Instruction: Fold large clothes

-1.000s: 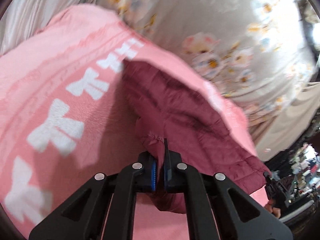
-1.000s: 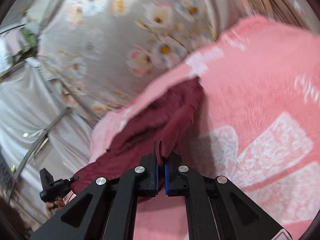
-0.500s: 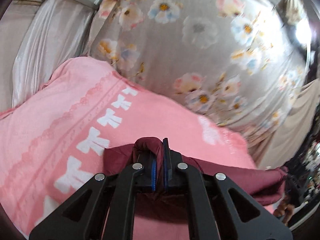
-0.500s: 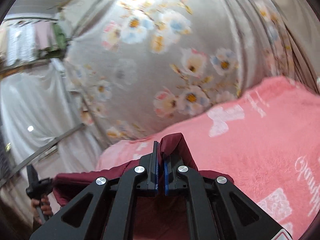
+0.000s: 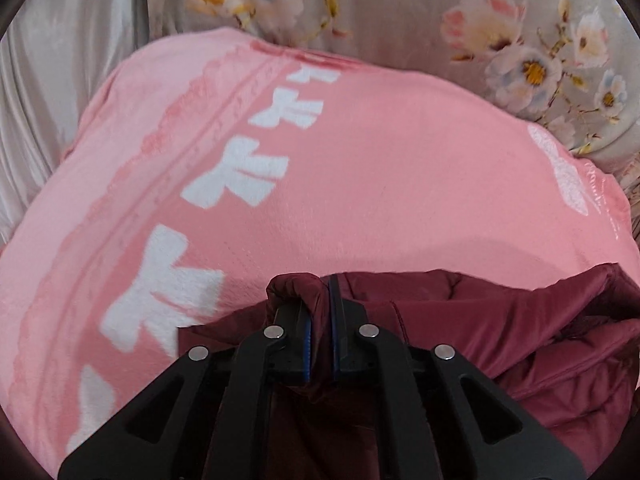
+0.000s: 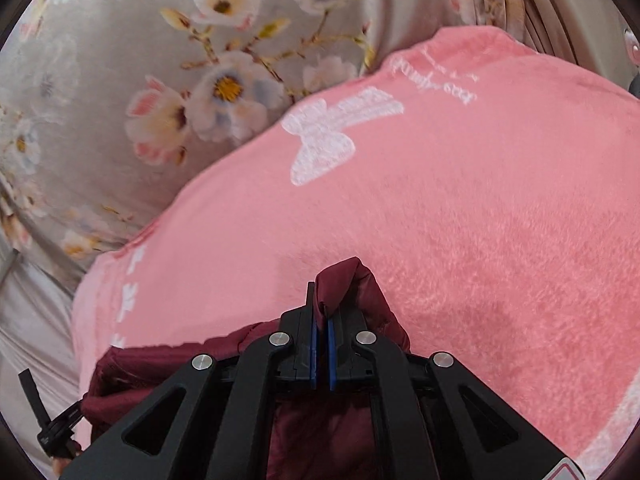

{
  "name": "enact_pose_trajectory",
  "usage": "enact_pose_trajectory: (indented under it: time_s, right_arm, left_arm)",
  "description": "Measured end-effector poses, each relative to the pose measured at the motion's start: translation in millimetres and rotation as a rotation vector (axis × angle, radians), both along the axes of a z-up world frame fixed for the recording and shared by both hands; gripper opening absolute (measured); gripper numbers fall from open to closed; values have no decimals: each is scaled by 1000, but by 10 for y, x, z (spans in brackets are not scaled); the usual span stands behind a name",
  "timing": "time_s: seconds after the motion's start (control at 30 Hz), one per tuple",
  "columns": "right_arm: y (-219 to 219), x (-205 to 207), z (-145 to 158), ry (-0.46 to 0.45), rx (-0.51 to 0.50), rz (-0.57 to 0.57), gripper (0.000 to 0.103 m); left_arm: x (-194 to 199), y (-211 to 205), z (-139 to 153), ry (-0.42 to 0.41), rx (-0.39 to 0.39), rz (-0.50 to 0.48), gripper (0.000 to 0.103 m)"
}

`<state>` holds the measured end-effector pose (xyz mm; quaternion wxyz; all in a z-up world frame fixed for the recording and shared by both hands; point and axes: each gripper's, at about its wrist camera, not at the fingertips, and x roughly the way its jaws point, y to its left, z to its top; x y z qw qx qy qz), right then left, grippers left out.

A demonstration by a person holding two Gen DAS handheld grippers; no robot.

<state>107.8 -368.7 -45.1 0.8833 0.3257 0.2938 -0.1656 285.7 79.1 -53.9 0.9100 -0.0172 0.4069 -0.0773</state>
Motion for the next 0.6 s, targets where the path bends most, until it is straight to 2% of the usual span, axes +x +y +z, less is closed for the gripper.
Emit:
enact_pose_trajectory:
  time_s: [0.2, 0.3, 0.43, 0.53, 0.6]
  right_arm:
    - [32, 58, -330, 42, 13, 3, 3]
    - [51, 64, -371, 49, 9, 2, 3]
    - [16, 72, -414, 55, 36, 2, 2]
    - [-26, 16, -370, 12, 70, 12, 8]
    - [-83, -145, -214, -42, 105, 0, 15]
  left_arm:
    - [21, -4, -252, -9, -47, 2, 9]
    - [37, -10, -268, -14, -64, 7, 10]
    - [69, 75, -301, 4, -140, -1, 11]
    - [78, 197, -273, 27, -211, -1, 14]
    - [-20, 333, -114, 27, -238, 13, 18]
